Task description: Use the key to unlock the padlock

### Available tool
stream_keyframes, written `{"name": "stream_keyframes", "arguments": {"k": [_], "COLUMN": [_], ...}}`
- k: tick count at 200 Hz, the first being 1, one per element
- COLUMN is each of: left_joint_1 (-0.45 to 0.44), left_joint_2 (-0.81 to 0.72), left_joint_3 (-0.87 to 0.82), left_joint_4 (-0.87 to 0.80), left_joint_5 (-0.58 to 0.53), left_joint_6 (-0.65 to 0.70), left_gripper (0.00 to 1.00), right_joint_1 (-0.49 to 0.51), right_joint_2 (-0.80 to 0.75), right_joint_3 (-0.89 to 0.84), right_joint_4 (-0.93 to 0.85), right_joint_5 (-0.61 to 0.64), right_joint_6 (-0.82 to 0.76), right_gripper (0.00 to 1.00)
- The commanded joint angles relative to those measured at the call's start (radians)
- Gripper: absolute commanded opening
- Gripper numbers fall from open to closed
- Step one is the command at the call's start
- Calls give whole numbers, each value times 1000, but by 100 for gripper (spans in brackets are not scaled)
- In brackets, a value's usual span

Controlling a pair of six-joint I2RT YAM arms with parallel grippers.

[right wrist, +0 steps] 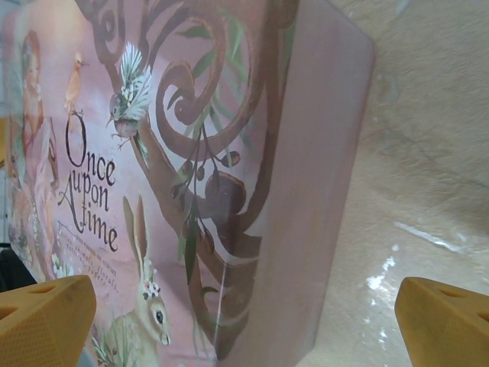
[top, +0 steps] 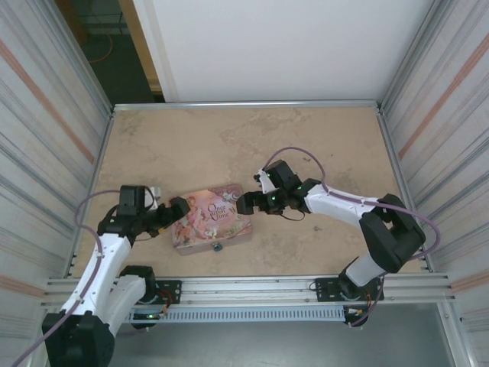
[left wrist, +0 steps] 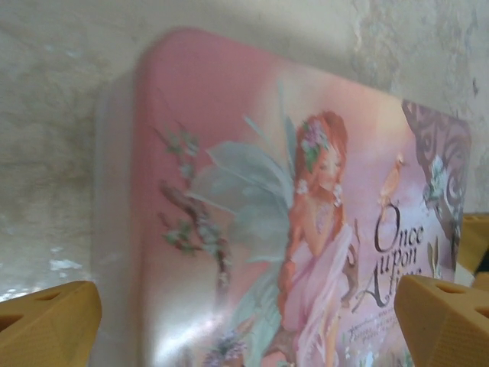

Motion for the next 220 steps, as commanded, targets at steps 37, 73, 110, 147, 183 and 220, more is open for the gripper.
{"name": "stream_keyframes", "arguments": {"k": [37, 73, 110, 147, 183, 220], "left_joint_1": [-212, -263, -283, -288, -293, -304], "left_joint_2": [113, 256, 407, 587, 749, 881], "left_joint_3": [41, 113, 210, 355, 491, 622], "left_joint_4": [124, 207, 284, 302, 327, 336], "left_joint_5": [-42, -47, -38, -11, 27, 56], "left_joint_6": [-67, -67, -39, 19, 40, 52], "left_gripper": [99, 99, 99, 99, 99, 99], "right_joint_1": [28, 26, -1, -41, -77, -130], "right_joint_2": [12, -20, -53, -81, -103, -117], "right_joint_3": [33, 31, 16, -2, -16, -22], "right_joint_4": [17, 18, 37, 51, 59, 74], "right_joint_5": [-21, -3, 6, 17, 31, 42], "right_joint_6": [35, 37, 50, 60, 63, 68], "right_gripper": [99, 99, 99, 99, 100, 100]}}
